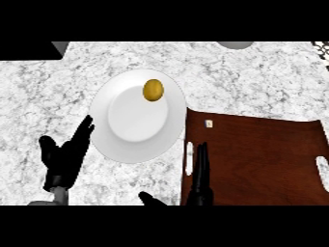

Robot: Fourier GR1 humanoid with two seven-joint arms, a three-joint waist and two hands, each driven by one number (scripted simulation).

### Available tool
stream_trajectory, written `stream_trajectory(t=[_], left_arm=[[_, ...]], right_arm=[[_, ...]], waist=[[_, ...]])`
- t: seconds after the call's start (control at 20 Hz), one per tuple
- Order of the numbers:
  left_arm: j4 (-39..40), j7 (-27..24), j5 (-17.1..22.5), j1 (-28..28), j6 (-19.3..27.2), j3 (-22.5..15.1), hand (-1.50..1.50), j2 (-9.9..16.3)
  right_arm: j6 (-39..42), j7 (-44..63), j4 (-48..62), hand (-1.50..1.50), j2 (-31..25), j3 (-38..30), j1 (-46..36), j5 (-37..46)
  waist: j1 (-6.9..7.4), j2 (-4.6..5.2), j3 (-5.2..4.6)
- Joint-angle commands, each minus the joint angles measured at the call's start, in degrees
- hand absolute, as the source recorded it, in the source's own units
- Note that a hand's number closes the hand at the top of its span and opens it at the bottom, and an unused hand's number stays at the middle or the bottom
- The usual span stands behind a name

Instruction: Pick the lemon from the tray and place it in the plate

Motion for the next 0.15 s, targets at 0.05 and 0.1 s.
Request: stream_trajectory(t=[0.05,0.1], left_arm=[[1.17,1.14,-1.37,0.99,1.10,-1.61,0.00,-2.34],[-0.27,1.70,0.07,1.78,-1.47,-0.21,0.00,0.23]], right_arm=[[2.96,1.76,-5.22,-1.50,0.56,1.23,7.67,7.21],[2.47,-0.64,-5.54,-1.50,0.57,2.67,11.34,8.89]], waist=[[0.00,0.33,-0.35],[-0.01,0.30,-0.35]])
